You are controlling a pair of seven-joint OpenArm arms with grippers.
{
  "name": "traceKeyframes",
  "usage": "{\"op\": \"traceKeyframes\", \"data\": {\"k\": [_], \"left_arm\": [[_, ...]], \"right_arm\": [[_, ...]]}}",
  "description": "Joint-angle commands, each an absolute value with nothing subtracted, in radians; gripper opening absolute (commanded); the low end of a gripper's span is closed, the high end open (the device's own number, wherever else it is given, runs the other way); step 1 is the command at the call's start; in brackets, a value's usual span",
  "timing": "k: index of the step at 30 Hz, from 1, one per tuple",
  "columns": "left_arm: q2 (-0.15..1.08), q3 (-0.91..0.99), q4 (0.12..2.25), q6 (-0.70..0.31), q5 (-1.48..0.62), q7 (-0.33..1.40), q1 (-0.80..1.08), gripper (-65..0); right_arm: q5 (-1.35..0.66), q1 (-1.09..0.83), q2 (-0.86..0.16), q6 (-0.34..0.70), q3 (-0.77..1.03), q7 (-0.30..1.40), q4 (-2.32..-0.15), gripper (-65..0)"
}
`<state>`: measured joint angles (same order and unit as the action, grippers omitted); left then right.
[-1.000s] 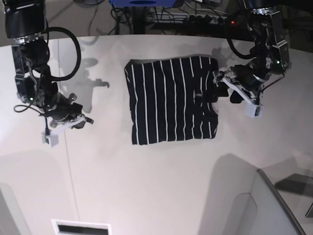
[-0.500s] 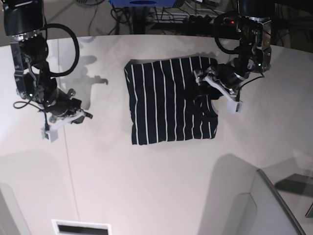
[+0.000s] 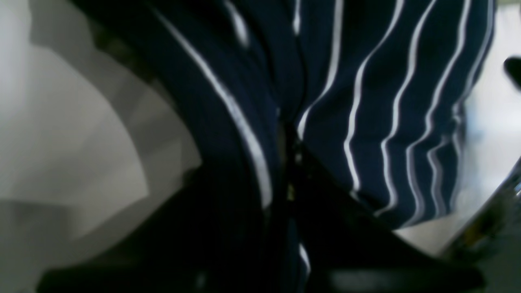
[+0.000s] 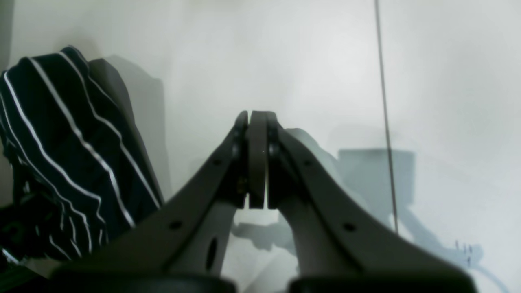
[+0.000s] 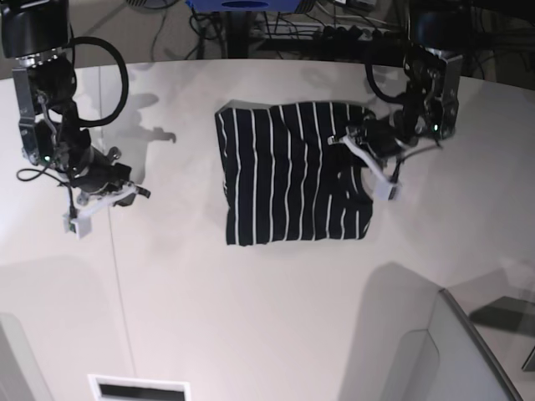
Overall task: Layout the t-shirt on the table in an organized manner, then fold the t-shirt properly
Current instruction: 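Raise the right gripper away and grasp the stack edge with the left gripper, then lift and rotate the folded shirt with the left gripper, then lower it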
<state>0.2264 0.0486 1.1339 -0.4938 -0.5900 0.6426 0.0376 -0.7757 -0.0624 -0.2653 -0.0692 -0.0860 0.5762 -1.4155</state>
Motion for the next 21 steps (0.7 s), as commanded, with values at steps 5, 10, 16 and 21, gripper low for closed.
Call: {"op": "traceKeyframes", "data": {"k": [5,10,16,21], "left_arm": [[0.309,-0.068,1.224,-0.487,-0.447,0.693,-0.016,-65.0],[0.409,-0.302,1.285,-0.49,-0.252,0.693,-0.085,-65.0],[0.467,-0.61,1.336,-0.567,-0.01,0.691,-0.174,-65.0],[0.446,-0.71,1.368,-0.567,0.194,0.642,-0.219,-65.0]], "right_arm": [[-0.78,-0.068,-0.274,-0.062,-0.01,0.565,-1.432,-65.0],[-0.78,-0.074,-0.274,-0.062,0.036,0.567,-1.429,-65.0],[-0.78,-0.081,-0.275,-0.062,0.035,0.567,-1.434,-65.0],[-0.78,-0.082,-0.275,-0.062,0.035,0.567,-1.434,-65.0]]}}
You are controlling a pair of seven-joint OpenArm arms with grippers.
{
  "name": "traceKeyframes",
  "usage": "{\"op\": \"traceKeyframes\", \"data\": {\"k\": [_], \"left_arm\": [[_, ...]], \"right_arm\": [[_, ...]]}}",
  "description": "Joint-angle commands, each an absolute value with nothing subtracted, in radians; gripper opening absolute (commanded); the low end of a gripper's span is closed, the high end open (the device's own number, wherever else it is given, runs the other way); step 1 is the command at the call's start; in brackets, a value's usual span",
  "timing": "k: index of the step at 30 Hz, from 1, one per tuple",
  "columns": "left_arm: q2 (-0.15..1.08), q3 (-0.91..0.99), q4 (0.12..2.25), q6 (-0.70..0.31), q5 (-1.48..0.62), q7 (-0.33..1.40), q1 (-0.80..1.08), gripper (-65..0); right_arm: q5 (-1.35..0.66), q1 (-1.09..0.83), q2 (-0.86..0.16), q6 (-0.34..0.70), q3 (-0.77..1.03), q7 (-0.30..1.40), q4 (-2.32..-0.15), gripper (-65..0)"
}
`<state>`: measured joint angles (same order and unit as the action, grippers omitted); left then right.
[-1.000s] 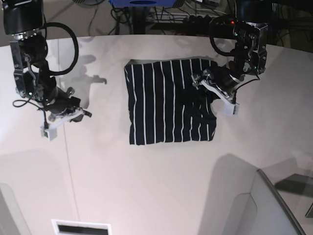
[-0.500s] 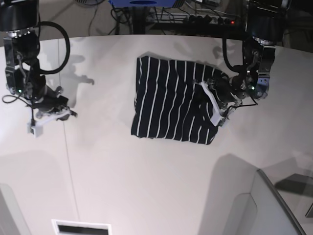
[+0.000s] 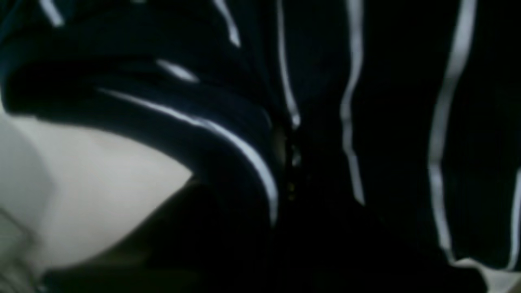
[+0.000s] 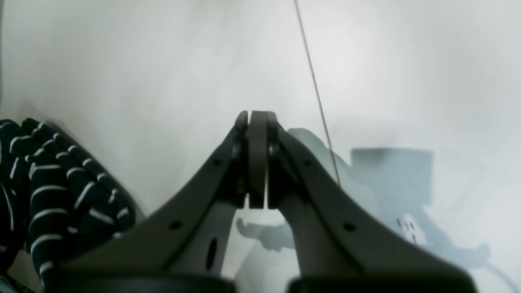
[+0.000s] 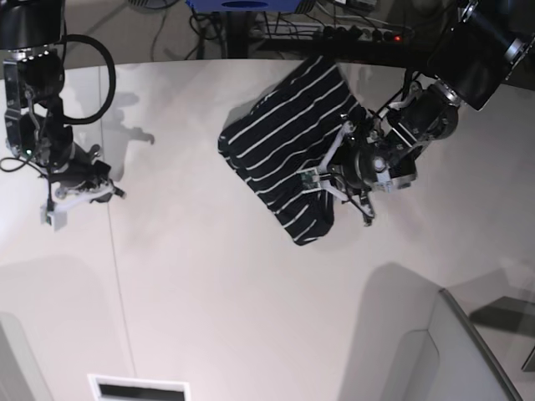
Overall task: Layout the t-shirt on the table in an organized manner, then fold the t-shirt properly
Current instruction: 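Lift and rotate the folded shirt with the left gripper, then lower it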
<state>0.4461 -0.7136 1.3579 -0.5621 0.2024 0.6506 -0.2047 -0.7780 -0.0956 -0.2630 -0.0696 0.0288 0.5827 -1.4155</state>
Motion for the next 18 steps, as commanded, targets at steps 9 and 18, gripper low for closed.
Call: {"op": "traceKeyframes", "data": {"k": [9,18], "left_arm": [[0.36,-0.885,1.334,-0.567,0.38,0.572,-0.331,-65.0],[0.294,-1.003,1.244,-0.567,0.384,0.556,-0.432,-65.0]], "right_arm": [[-0.78,-0.094,-0.275,-0.062,0.035,0.567,-1.429,-65.0],[-0.78,-0.114,-0.275,-0.062,0.035,0.567,-1.429,-65.0]]}}
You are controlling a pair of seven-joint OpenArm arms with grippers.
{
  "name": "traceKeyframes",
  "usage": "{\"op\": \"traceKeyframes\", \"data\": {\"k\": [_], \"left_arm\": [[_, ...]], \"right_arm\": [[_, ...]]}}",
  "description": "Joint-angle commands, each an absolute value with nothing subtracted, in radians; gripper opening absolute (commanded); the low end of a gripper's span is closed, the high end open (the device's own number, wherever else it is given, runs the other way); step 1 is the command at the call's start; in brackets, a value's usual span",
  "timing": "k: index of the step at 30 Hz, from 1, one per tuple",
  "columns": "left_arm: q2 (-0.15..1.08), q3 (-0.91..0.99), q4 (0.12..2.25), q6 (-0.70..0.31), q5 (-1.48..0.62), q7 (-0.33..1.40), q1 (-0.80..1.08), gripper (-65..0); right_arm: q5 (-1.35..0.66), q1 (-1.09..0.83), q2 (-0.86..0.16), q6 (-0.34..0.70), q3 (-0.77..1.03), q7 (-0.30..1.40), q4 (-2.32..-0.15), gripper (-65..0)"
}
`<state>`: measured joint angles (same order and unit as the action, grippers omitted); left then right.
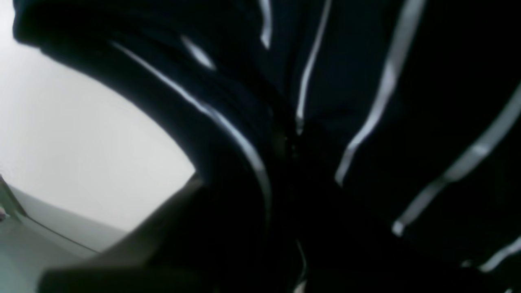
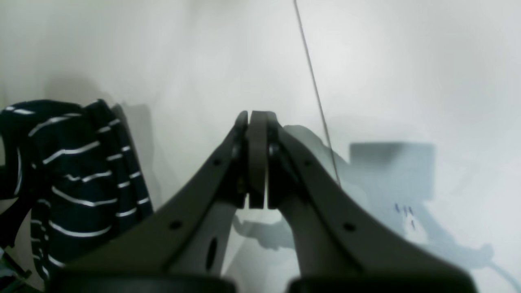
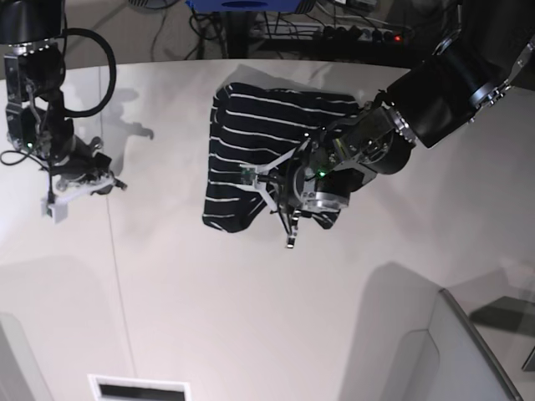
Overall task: Layout the t-shirt on the table in an organized manner, then fold the t-shirt properly
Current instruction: 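Lift and rotate the folded shirt with the left gripper, then lower it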
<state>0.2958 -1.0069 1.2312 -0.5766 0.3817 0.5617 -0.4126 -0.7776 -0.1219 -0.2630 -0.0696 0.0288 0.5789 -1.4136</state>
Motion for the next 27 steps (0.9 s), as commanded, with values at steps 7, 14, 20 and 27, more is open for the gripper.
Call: {"op": "traceKeyframes", "data": {"k": [7,14,20,27], "left_arm": [[0.272,-1.006,1.234,-0.568,0.383,0.562,-0.427,-65.0],[0.272,-1.001,1.237,-0.568,0.383,0.565,-0.435,-65.0],[0.274,-0.997,1.237,-0.568,0.392,0.565,-0.44,-51.3],[0.275,-0.995,1.268,-0.568,0.39,0.59,-0.47,-33.6]], "right_arm": [[-0.78,-0.117,-0.275,-0.062,0.035,0.567,-1.429,-65.0],[-0.78,-0.114,-0.275,-0.062,0.035,0.567,-1.429,-65.0],[-0.78,-0.114,-0.275,-0.062,0.035,0.567,-1.429,-65.0],[-0.78,-0.116,-0.275,-0.062,0.035,0.567,-1.429,-65.0]]}}
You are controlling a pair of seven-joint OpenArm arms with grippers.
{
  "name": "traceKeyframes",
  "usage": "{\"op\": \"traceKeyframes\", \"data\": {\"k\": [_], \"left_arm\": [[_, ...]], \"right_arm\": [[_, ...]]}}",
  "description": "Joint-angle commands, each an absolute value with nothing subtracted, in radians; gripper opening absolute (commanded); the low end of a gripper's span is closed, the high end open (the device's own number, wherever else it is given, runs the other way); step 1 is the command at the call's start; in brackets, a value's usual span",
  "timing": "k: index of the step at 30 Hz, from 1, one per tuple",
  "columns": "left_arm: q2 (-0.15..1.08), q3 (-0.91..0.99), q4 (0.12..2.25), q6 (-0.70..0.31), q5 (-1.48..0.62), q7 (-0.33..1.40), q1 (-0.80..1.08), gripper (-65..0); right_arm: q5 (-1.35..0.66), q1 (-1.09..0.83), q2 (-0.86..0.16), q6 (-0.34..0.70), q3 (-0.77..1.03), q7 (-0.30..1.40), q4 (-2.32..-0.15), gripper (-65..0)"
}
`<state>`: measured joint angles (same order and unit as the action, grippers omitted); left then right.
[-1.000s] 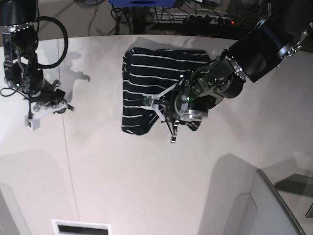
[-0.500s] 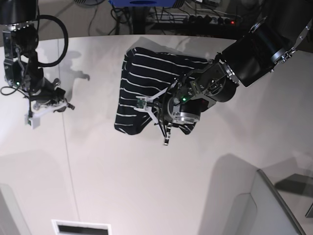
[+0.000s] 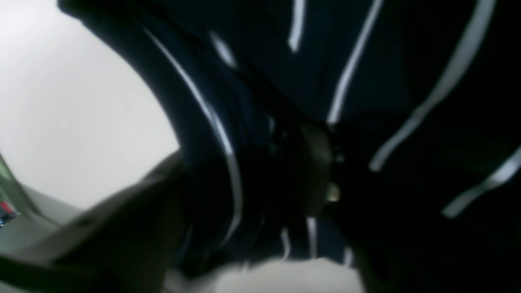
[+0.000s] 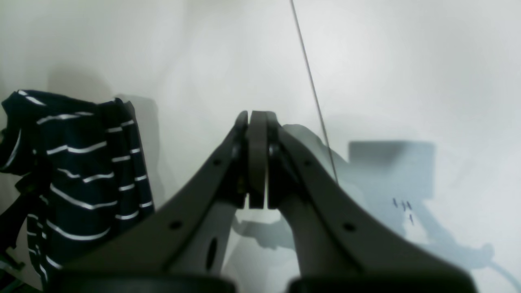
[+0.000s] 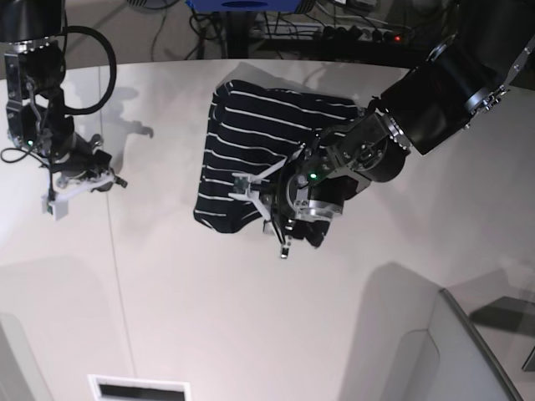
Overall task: Layout the t-shirt on the table in an organized manner, then fold the t-shirt properly
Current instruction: 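Lift and rotate the folded shirt with the left gripper, then lower it, then grasp the stack's collar edge with both grippers and straighten it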
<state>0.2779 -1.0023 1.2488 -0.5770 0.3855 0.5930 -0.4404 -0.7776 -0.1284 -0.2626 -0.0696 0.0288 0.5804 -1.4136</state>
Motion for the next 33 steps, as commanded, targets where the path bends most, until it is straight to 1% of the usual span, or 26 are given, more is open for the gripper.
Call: {"op": "traceKeyframes", "data": {"k": [1,4,6,7,10,12,13,14,15,17,18,21,25,26,27,29,33], "left_arm": [[0.275,-0.995,1.288,-0.568,0.383,0.625,-0.475,-31.6],[0.278,-1.004,1.369,-0.579,0.383,0.702,-0.507,-27.3],[0.28,-0.997,1.431,-0.65,0.39,0.742,-0.518,-26.5],[0.28,-0.995,1.465,-0.691,0.392,0.769,-0.522,-26.5],[0.288,-0.967,1.569,-0.698,0.392,0.839,-0.522,-27.5],[0.289,-0.917,1.616,-0.698,0.392,0.848,-0.51,-28.0],[0.289,-0.885,1.636,-0.698,0.383,0.849,-0.489,-29.5],[0.291,-0.839,1.656,-0.698,0.386,0.849,-0.453,-33.7],[0.289,-0.794,1.676,-0.698,0.39,0.849,-0.42,-39.7],[0.286,-0.688,1.728,-0.698,0.389,0.846,-0.318,-58.6],[0.286,-0.634,1.751,-0.698,0.39,0.845,-0.257,-65.0],[0.285,-0.483,1.797,-0.698,0.392,0.835,-0.102,-65.0],[0.289,-0.302,1.797,-0.694,0.39,0.685,0.073,-65.0],[0.292,-0.263,1.79,-0.657,0.392,0.642,0.108,-65.0],[0.294,-0.229,1.779,-0.628,0.392,0.605,0.137,-65.0],[0.294,-0.162,1.747,-0.601,0.387,0.553,0.176,-65.0],[0.289,-0.108,1.692,-0.599,0.381,0.499,0.223,-65.0]], "right_arm": [[-0.78,-0.116,-0.275,-0.062,0.035,0.567,-1.428,-65.0],[-0.78,-0.114,-0.275,-0.062,0.035,0.567,-1.428,-65.0],[-0.78,-0.114,-0.275,-0.062,0.035,0.567,-1.428,-65.0],[-0.78,-0.114,-0.275,-0.062,0.033,0.567,-1.428,-65.0],[-0.78,-0.119,-0.275,-0.062,0.025,0.568,-1.437,-65.0],[-0.78,-0.13,-0.275,-0.062,0.025,0.595,-1.468,-65.0],[-0.78,-0.139,-0.275,-0.062,0.024,0.616,-1.498,-65.0],[-0.78,-0.15,-0.272,-0.062,0.022,0.645,-1.543,-65.0],[-0.78,-0.159,-0.272,-0.061,0.012,0.673,-1.587,-65.0],[-0.78,-0.182,-0.272,-0.061,-0.047,0.722,-1.696,-65.0],[-0.78,-0.188,-0.272,-0.061,-0.085,0.743,-1.744,-65.0],[-0.78,-0.182,-0.272,-0.061,-0.219,0.786,-1.821,-65.0],[-0.782,-0.119,-0.265,-0.061,-0.397,0.791,-1.802,-65.0],[-0.783,-0.101,-0.262,-0.064,-0.438,0.789,-1.791,-65.0],[-0.783,-0.085,-0.249,-0.068,-0.475,0.789,-1.779,-65.0],[-0.783,-0.068,-0.226,-0.068,-0.524,0.794,-1.751,-65.0],[-0.783,-0.047,-0.186,-0.062,-0.598,0.796,-1.682,-65.0]]}}
